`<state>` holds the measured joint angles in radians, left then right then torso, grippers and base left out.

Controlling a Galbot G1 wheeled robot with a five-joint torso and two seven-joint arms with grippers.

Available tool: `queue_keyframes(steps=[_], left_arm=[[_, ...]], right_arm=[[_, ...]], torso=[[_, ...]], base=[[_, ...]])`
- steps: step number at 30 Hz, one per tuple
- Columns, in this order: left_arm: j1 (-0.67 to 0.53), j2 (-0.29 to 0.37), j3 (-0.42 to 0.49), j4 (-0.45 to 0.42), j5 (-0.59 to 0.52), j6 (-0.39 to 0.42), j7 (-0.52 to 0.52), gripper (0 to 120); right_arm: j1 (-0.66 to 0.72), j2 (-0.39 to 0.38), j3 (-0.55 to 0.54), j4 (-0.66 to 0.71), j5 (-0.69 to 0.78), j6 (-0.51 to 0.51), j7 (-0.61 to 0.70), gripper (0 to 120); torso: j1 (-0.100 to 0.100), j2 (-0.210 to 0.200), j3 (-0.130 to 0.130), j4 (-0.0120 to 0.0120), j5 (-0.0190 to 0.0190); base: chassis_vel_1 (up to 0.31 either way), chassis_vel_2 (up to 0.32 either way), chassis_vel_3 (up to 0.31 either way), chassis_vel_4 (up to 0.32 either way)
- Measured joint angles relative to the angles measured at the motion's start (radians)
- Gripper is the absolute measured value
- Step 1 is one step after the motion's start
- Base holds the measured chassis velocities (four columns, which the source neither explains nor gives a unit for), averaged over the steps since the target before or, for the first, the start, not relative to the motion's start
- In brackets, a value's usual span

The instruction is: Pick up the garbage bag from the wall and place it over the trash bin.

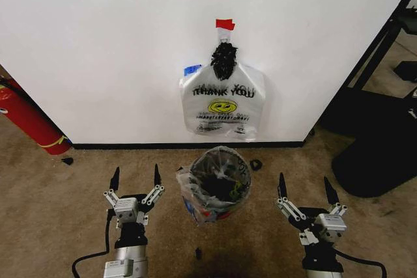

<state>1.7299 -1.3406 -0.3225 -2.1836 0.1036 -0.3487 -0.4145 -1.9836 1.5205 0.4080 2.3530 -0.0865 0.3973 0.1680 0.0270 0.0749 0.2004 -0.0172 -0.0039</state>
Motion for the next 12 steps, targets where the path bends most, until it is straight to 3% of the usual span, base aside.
queue_keyframes(steps=[12], left_arm=[[0.011,0.015,0.007,-0.019,-0.001,0.008,-0.002,100]], right_arm=[[-0.010,0.018,-0.024,0.016,-0.043,0.007,-0.001,100]], torso=[[0.000,0.000,0.000,0.0000,0.0000]], base=[[0.000,0.000,0.000,0.000]])
